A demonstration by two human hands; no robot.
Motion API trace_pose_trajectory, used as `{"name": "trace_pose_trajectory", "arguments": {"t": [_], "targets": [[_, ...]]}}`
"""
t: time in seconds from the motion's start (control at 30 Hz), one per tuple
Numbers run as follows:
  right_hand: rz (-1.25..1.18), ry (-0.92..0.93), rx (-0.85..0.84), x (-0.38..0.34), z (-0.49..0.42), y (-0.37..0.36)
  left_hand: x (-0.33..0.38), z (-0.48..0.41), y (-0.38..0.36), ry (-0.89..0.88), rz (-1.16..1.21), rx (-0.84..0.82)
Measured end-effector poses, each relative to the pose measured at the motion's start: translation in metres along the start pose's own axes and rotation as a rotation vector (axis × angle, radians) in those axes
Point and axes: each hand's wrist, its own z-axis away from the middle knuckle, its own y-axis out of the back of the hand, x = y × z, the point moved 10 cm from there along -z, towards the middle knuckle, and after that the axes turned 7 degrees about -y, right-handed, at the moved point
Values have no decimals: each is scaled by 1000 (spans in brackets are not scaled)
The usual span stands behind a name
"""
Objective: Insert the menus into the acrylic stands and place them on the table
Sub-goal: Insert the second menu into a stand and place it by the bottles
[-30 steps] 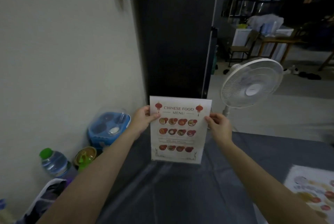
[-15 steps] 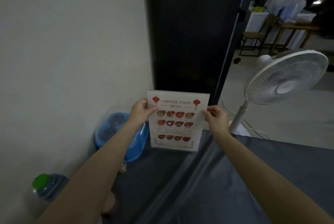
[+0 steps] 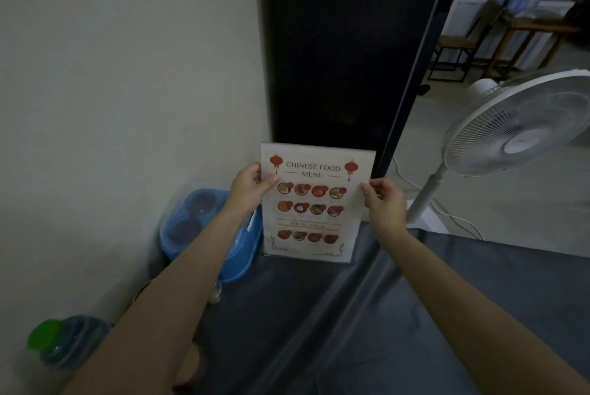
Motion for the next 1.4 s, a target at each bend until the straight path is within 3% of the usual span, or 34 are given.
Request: {"name": "trace_pose_trajectory", "arguments": {"t": [0.5, 0.73, 1.07, 1.2, 1.4], "targets": [[14, -64, -81, 6, -2, 3, -10, 7, 6, 74, 3, 60], [99, -67, -38, 17, 32, 39, -12, 48, 31, 90, -247, 251], [198, -80, -221, 86, 130, 83, -14, 172, -58, 98, -408, 20], [290, -83, -222, 119, 166, 111, -19, 233, -118, 122, -431, -131], [421, -80, -252, 164, 218, 167, -22, 312, -193, 62, -510, -201]]}}
